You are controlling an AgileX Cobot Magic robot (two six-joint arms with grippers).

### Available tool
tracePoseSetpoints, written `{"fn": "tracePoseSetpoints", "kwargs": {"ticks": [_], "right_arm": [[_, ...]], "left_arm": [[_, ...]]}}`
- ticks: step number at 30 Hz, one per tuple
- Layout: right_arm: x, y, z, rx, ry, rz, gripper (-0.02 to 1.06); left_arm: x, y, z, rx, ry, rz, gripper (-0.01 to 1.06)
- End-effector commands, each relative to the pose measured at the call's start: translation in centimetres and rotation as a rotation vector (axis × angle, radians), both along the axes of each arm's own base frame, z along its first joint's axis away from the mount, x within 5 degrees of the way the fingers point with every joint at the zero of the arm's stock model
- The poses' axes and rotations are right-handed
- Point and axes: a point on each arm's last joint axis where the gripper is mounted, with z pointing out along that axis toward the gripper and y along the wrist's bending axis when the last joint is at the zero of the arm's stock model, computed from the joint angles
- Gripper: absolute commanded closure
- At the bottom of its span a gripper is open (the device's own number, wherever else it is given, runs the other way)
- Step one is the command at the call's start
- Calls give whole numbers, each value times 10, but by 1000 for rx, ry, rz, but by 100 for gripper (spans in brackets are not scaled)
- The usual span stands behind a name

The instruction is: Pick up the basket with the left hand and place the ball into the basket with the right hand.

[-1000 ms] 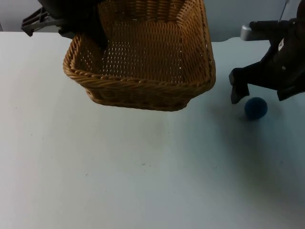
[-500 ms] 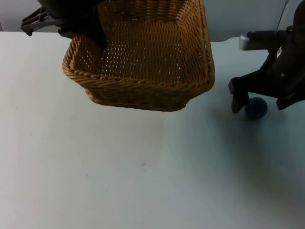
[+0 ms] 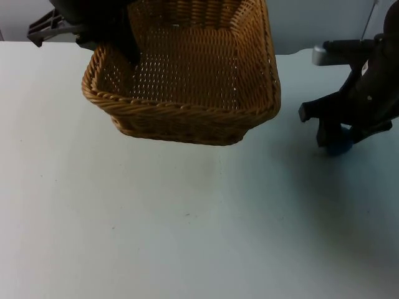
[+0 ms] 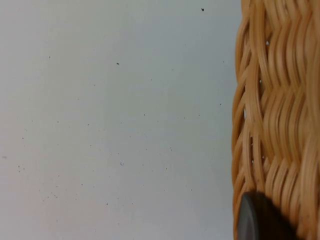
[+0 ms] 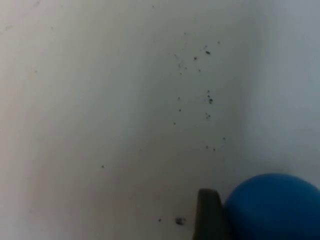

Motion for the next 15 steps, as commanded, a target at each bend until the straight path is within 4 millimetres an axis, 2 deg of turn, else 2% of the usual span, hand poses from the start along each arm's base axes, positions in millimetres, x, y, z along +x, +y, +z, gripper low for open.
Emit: {"fn": "tracePoseSetpoints", "kwargs": {"ticks": [1,6,9,10,11,12,15], "right_arm": [[1,3,-2,1,-2,9,52],[2,3,-2,3,-8,10,54],[2,3,-2,4,-12,10,76],[2,3,-2,4,-12,10,76],[2,3,-2,5,-12,8,88],[2,3,-2,7,-12,0,105],[2,3,-2,9,-9,-5,105]], "left_arm": [[-1,-1,8,-22,-25,10,105],[-1,-1,8,-22,-23,9,105],[-1,-1,8,-22,-23,9,105],[-1,-1,8,-22,-23,9,105],[-1,-1,8,-22,-23,9,105],[-1,-1,8,-22,-23,9,105],[-1,-1,8,-22,-23,9,105]]}}
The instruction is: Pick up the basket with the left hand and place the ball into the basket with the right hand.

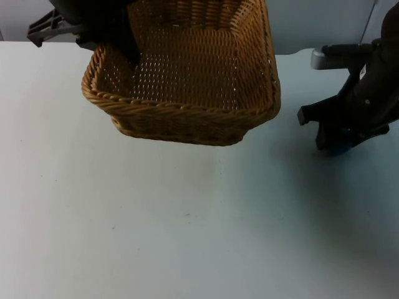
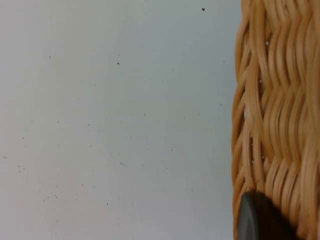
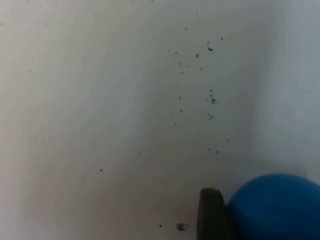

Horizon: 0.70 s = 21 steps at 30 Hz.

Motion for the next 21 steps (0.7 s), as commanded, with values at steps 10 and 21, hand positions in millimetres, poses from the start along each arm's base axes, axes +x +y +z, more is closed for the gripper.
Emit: {"fn": "tracePoseSetpoints", "kwargs": {"ticks": [10,21], "right_arm": [[-4,6,54,21,-82,6,105],[-36,29,149,54,-240,90,105]], "left_arm": [[-1,-1,8,-26,-16,8,105],[-1,-1,8,-26,-16,8,105]]}}
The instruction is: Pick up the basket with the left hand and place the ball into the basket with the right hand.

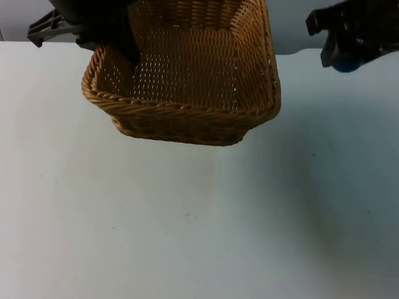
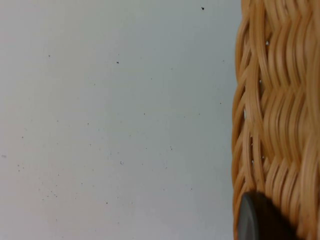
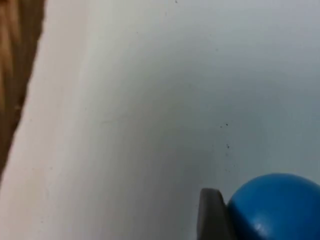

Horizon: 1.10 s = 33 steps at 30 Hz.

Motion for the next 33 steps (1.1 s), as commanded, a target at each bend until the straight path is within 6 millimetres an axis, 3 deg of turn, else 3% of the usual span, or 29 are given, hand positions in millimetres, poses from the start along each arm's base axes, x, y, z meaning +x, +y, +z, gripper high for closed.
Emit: {"fn": "tracePoseSetpoints", "kwargs": {"ticks": [1,2,4,8,12,18,24,27,33], "right_arm": [[-7,3,19,-2,-33,21,105],[-14,4,34,5,-62,32,105],[-17,4,39,8,-73,34,105],[-36,0,77,20,-156,41,105],[-45,-5,93,8,-199,45,105],[-48,-6,98,11,-214,47,105],[-52,15,100,22,-245,116,105],[-52,41,103,18,-264,189,105],[-46,72,104,6,-251,259,105]], "left_arm": [[-1,-1,8,-26,-16,8,105],[-1,-1,8,-26,-18,9,105],[-1,-1,8,-26,-19,10,105],[-1,-1,8,-26,-19,10,105],[-1,-1,8,-25,-20,7,105],[-1,-1,9,-26,-23,8,105],[0,-1,9,-25,-28,6,105],[0,-1,9,-25,-28,6,105],[0,-1,9,-23,-30,7,105]]}}
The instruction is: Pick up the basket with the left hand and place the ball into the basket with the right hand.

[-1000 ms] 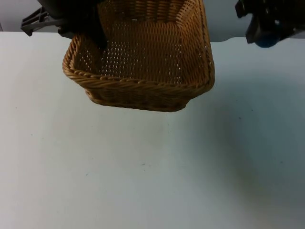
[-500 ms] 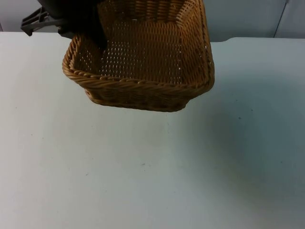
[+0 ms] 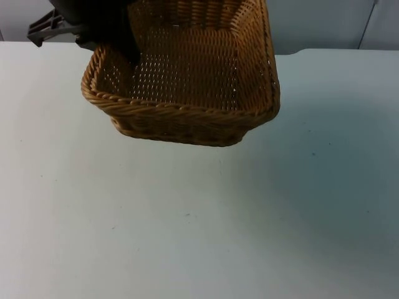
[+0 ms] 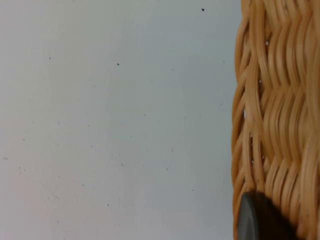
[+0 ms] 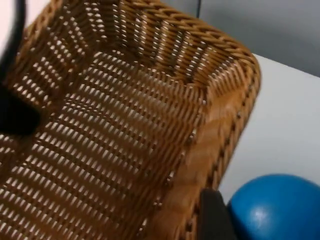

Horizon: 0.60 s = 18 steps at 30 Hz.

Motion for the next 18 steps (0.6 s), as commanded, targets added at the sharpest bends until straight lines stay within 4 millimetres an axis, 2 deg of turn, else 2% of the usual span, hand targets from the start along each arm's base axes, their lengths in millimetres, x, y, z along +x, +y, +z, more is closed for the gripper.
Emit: {"fn": "tracePoseSetpoints", "kwargs": {"ticks": [1,7,8,13,18], "right_arm": [[3,11,1,-18,-9,32,105],[9,49,-9,-37,18,104,105],[9,49,-9,-37,18,104,105],[9,71,-34,-76,59,156,105],[13,78,-47,-76,69,165,105]], "left_arm": [[0,-1,9,-25,-29,13,105],[0,-1,9,-28,-36,17,105],[0,-1,9,-28,-36,17,105],[1,-1,9,-28,-39,19,105],[1,-1,9,-24,-45,9,105]]}}
